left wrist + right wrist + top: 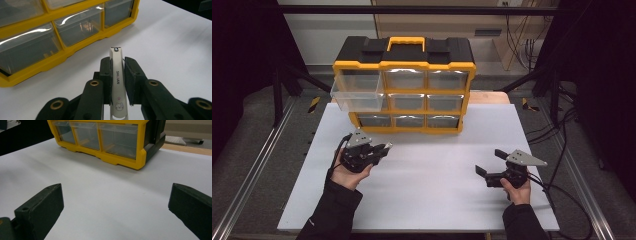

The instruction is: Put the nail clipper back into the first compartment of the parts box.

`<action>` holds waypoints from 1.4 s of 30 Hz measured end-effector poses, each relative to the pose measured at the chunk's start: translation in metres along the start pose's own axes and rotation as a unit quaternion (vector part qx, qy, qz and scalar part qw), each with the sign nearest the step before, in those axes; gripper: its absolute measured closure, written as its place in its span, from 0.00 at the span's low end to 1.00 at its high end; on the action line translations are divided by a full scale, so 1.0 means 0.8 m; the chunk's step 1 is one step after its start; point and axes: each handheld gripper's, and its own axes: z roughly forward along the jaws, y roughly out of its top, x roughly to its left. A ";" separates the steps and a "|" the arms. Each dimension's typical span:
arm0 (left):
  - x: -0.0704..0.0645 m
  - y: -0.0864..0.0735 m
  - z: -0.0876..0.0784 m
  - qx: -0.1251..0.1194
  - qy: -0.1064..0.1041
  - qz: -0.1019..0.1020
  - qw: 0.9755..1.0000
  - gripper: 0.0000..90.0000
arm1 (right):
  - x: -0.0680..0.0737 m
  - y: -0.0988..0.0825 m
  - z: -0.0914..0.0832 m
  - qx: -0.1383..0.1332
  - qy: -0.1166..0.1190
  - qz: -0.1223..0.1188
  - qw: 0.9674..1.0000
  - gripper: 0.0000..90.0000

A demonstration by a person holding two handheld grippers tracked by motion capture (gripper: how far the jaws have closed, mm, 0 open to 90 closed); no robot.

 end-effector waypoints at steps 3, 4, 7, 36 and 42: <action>0.003 0.003 -0.006 -0.006 0.002 -0.004 1.000 0.85 | 0.000 0.000 0.001 0.001 -0.001 -0.001 1.000 0.01; 0.005 0.003 -0.008 -0.008 0.002 -0.005 1.000 0.85 | 0.000 0.000 0.001 0.001 -0.001 -0.001 1.000 0.01; 0.008 0.005 -0.015 -0.014 0.005 -0.012 1.000 0.85 | -0.001 0.000 0.000 -0.002 -0.001 0.001 1.000 0.01; 0.031 0.026 -0.071 -0.059 0.022 -0.036 0.997 0.85 | -0.001 0.000 0.000 0.000 -0.004 -0.001 1.000 0.01; 0.031 0.033 -0.077 -0.065 0.022 -0.037 0.997 0.85 | 0.000 0.000 -0.001 0.000 -0.003 0.002 1.000 0.01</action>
